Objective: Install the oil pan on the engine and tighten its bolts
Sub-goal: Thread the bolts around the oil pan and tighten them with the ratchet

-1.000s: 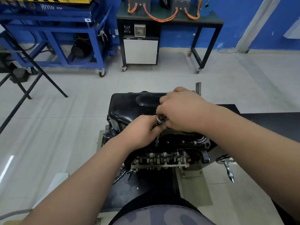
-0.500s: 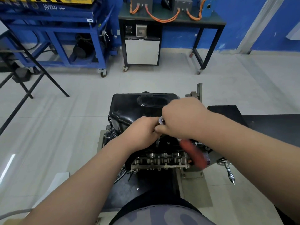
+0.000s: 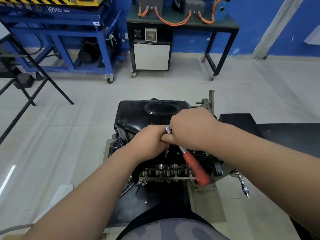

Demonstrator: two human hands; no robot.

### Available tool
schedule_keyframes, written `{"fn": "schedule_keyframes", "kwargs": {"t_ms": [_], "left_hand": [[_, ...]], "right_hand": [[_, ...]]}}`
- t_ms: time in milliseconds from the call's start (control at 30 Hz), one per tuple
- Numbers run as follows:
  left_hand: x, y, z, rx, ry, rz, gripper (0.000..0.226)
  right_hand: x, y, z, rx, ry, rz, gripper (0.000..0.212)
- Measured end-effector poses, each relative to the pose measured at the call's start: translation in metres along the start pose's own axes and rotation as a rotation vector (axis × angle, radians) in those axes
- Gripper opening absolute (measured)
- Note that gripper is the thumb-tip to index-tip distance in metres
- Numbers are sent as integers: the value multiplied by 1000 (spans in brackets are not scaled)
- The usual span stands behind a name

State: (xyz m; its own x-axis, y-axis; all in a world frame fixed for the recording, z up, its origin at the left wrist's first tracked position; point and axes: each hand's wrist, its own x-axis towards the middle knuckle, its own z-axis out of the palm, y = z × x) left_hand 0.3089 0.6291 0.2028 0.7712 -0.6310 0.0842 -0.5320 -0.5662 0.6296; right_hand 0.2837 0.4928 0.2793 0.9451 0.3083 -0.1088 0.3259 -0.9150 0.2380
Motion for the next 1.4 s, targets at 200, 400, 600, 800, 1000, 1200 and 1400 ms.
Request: {"fn": "schedule_keyframes", "kwargs": {"t_ms": [200,400,600,800,1000,1200,1400], "left_hand": [[2,0,2,16,34,30,31],[1,-1,0,-38,6,-18,34],[2,0,0,-32,18,33,27],[0,-1,-1,-53,10,10,33],[3,-1,0,-7,-6,29,30],[0,-3,-2,-14,-3,22,31],[2,-3,0,-2,-8,24,25]], "right_hand": [[2,13,-7,-116,86,-278,16],[-3,-5,-1,7,40,45,47],[-2,11,-8,-84,82,-159,16],[-6,-6,-2,26,53,33,43],[0,11,-7,-107,104,-176,17],[0,-2,-3,17,37,-16,42],[2,9,-5,-83,103,-193,21]]}}
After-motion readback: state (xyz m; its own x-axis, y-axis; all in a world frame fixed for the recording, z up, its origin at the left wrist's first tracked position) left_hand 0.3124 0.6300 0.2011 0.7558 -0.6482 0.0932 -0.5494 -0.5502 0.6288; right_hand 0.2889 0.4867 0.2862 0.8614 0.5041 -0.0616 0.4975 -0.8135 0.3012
